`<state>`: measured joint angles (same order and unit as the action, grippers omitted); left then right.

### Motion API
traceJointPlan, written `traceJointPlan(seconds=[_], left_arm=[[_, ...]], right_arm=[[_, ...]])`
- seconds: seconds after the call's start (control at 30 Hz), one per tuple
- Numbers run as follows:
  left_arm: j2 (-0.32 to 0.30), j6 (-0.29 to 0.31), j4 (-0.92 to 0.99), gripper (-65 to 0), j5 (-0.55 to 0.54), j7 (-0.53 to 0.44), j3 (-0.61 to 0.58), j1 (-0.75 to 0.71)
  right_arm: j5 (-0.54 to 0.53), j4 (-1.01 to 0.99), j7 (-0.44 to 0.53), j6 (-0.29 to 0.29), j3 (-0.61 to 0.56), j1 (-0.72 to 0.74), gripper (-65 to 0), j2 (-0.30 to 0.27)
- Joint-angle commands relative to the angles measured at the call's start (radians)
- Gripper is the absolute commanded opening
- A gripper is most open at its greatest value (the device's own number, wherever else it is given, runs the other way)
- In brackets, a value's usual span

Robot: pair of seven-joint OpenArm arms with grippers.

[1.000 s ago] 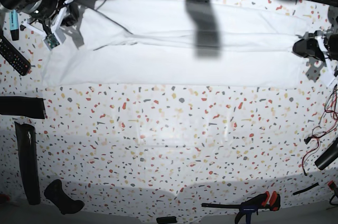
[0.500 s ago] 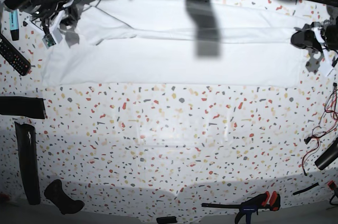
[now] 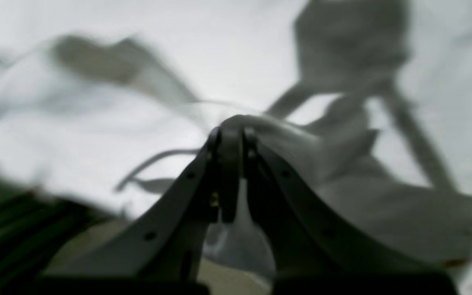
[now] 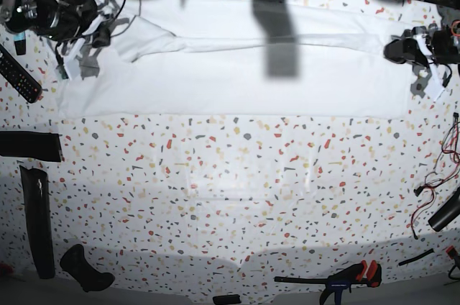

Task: Fold the T-shirt properly
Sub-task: 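Hold the folded shirt's corners with both grippers and smooth it flat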

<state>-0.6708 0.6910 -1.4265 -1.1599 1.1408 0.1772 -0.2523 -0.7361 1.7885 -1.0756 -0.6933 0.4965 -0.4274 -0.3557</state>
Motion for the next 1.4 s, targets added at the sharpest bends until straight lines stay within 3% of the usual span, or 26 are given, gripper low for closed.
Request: traceJointPlan(seconds=[0.0, 0.2, 0.3, 0.4, 0.47, 0.53, 0.87, 1.2, 1.37], left_arm=[[-0.026, 0.007, -0.013, -63.6, -0.018, 0.006, 0.011, 0.005], [-0.026, 0.007, -0.013, -63.5, -0.018, 0.015, 0.011, 0.005], [-0.026, 0.007, -0.013, -63.1, -0.019, 0.018, 0.011, 0.005], [-0.026, 0.007, -0.013, -56.0, -0.034, 0.018, 0.011, 0.005], [-0.026, 0.007, -0.013, -48.5, -0.067, 0.019, 0.011, 0.005], [-0.026, 0.007, -0.013, -45.4, -0.079, 0.018, 0.011, 0.005], [-0.033, 0.007, -0.013, -45.4, -0.079, 0.192, 0.011, -0.013], [-0.067, 0.007, -0.013, -45.6, -0.079, 0.183, 0.011, -0.135], [-0.066, 0.007, -0.014, -45.6, -0.079, 0.105, 0.011, -0.128]], right_arm=[[-0.029, 0.024, 0.008, -0.005, 0.006, -0.028, -65.0, -0.025], [-0.024, 0.064, 0.018, -0.005, 0.006, -0.178, -65.0, -0.096], [0.053, 0.064, 0.055, -0.005, 0.006, -0.203, -65.0, -0.127], [0.137, 0.064, 0.106, -0.005, 0.008, -0.198, -65.0, -0.132], [0.138, 0.064, 0.11, -0.005, 0.008, -0.186, -65.0, -0.131], [0.135, 0.064, 0.11, -0.005, 0.007, -0.177, -65.0, -0.131], [0.166, 0.063, 0.11, -0.005, 0.007, -0.166, -65.0, -0.132], [0.168, 0.063, 0.111, -0.005, 0.007, -0.166, -65.0, -0.132], [0.168, 0.063, 0.112, -0.005, 0.007, -0.166, -65.0, -0.131]])
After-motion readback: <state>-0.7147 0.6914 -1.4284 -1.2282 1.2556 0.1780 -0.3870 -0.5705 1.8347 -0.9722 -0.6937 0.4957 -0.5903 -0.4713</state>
